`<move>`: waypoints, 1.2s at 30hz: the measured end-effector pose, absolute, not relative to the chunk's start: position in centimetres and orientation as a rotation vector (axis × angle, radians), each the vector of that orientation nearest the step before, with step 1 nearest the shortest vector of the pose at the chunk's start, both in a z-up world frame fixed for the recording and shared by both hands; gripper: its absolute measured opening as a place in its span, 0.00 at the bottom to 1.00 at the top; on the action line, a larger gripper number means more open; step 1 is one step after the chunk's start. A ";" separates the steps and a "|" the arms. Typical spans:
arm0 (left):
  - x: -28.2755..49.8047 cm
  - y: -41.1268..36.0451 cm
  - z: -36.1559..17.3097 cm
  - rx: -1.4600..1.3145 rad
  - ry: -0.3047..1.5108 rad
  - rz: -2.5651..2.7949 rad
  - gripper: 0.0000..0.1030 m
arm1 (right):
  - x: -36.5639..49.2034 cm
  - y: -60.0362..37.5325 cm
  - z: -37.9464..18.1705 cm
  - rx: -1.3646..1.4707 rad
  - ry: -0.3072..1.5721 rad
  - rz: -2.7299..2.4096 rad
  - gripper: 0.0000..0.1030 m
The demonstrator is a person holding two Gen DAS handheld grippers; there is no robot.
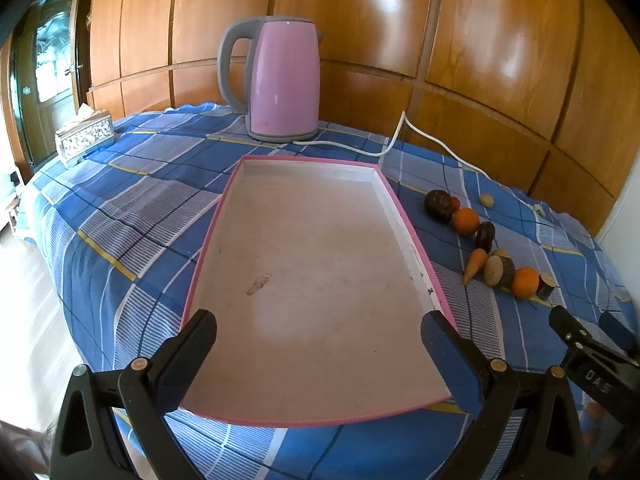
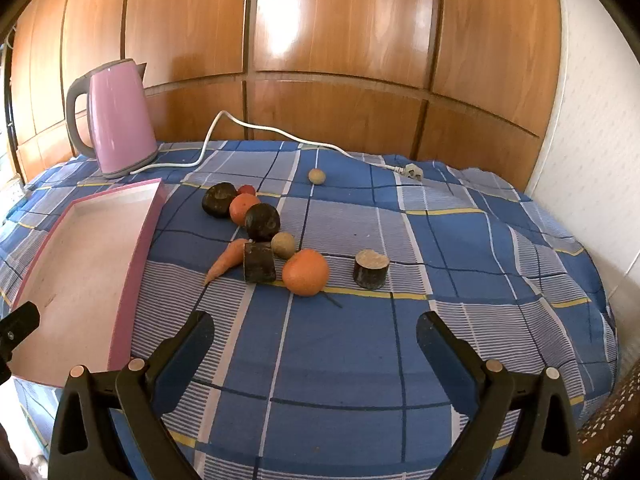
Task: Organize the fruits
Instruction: 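Move the left tool from the tray toward the small round potato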
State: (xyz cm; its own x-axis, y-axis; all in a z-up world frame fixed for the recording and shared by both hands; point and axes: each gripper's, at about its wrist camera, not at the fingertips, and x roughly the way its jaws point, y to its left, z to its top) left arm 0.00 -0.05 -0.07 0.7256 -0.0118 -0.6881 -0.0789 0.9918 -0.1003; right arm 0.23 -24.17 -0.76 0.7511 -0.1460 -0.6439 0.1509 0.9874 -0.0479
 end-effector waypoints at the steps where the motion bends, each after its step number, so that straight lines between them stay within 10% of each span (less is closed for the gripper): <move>1: 0.0 -0.1 -0.1 -0.128 0.757 0.035 1.00 | 0.3 -24.2 -0.8 0.010 0.706 -0.161 1.00; 36: 4.2 -3.2 2.7 -0.013 0.783 -0.147 1.00 | 0.9 -33.6 -2.9 0.169 0.773 -0.266 1.00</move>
